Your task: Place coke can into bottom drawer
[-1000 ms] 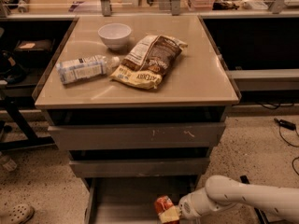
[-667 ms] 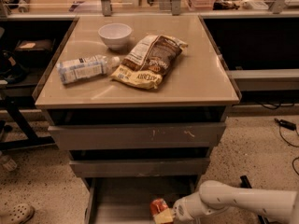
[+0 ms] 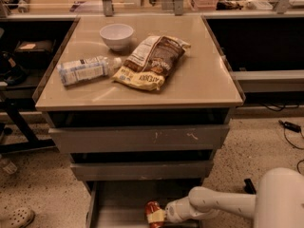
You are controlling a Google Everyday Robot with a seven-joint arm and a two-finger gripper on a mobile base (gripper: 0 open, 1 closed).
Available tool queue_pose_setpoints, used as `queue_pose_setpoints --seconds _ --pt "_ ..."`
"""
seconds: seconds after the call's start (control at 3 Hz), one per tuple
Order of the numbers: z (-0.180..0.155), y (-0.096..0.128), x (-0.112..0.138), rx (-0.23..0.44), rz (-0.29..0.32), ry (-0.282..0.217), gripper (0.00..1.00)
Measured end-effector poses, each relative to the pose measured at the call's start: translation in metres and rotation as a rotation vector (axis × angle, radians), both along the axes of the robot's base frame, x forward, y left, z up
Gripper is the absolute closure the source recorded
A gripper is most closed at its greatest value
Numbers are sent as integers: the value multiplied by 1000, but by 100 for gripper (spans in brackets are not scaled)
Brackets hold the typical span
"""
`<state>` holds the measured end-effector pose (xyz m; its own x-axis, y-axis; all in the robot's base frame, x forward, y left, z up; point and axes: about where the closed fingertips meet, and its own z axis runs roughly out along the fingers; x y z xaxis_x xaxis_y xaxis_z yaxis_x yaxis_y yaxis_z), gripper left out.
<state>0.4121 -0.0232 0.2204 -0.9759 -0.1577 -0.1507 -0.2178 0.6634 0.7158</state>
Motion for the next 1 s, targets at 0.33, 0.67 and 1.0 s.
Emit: queue_pose_setpoints --seconds 0.33,0.67,1.0 --pt "-40 8 17 -3 -47 29 100" --pt "-65 14 27 -17 -87 47 100" --pt "-80 19 31 -31 -112 71 100"
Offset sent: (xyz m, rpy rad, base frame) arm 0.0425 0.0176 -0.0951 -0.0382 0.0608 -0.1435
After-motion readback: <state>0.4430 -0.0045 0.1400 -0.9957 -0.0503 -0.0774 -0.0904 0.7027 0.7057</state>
